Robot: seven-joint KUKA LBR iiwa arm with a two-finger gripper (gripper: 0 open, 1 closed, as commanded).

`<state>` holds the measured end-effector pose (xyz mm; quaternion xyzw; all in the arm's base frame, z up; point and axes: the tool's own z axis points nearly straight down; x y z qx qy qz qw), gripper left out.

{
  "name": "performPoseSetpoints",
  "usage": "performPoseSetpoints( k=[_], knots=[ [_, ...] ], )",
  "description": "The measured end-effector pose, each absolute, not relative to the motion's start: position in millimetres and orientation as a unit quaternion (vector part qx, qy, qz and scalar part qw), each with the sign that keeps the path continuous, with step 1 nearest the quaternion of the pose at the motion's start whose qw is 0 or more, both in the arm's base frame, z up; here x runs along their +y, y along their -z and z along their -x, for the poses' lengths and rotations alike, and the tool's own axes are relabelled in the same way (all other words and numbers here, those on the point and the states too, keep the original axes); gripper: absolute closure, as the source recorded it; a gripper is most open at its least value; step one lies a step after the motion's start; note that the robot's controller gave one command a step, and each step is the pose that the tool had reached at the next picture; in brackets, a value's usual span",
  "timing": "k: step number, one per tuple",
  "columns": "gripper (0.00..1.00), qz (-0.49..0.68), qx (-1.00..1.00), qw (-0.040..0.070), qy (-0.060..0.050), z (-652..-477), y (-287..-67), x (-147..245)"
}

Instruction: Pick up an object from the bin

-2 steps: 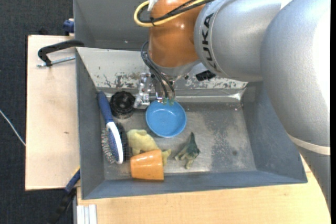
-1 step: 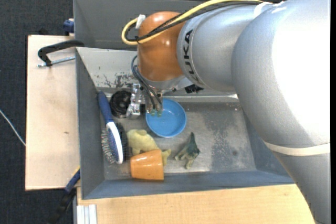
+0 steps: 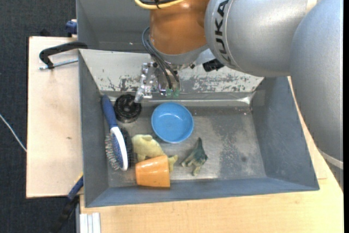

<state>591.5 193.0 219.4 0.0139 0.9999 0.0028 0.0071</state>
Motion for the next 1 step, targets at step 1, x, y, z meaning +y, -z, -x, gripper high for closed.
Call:
performPoseSetpoints(
  k=[1],
  knots=[
    [1.0,-0.019,1.0,-0.001,0.0,-587.8,-176.7,188.3]
  ],
)
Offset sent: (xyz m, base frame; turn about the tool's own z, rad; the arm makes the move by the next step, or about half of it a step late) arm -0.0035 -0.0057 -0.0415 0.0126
